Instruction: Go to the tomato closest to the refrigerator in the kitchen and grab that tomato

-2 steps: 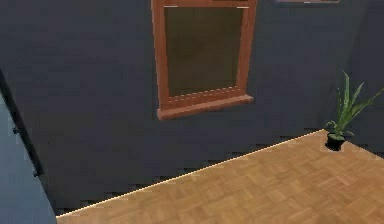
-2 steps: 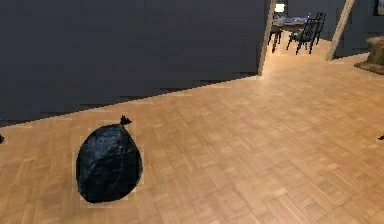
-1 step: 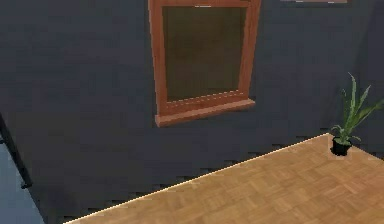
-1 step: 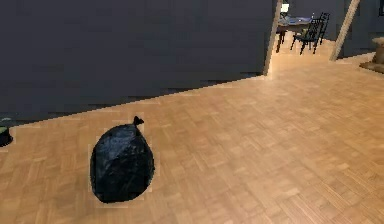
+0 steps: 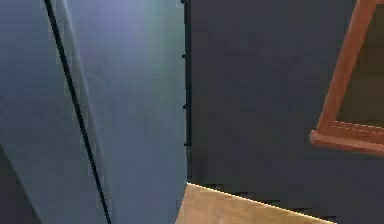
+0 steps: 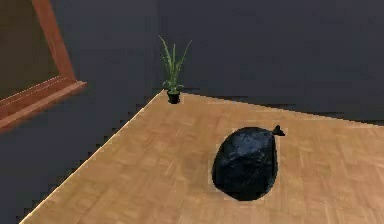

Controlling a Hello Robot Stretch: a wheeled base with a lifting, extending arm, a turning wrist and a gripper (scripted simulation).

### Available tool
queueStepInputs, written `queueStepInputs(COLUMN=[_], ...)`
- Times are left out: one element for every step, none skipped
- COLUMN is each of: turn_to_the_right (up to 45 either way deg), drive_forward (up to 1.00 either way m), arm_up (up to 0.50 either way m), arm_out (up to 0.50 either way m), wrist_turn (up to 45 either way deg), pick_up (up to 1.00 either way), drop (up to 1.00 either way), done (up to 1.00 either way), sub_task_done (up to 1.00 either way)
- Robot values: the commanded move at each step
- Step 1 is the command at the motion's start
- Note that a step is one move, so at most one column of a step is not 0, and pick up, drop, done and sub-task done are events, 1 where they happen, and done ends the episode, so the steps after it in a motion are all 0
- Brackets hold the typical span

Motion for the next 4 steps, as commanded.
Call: queueStepInputs(turn_to_the_right=[-45.0,-45.0,-42.0,0.0], drive_forward=[0.0,0.0,0.0,1.0], arm_up=[0.0,0.0,0.0,0.0], arm_out=[0.0,0.0,0.0,0.0], wrist_turn=[0.0,0.0,0.0,0.0], pick_up=[0.0,0.0,0.0,0.0], drop=[0.0,0.0,0.0,0.0], done=[0.0,0.0,0.0,0.0], sub_task_done=[0.0,0.0,0.0,0.0])
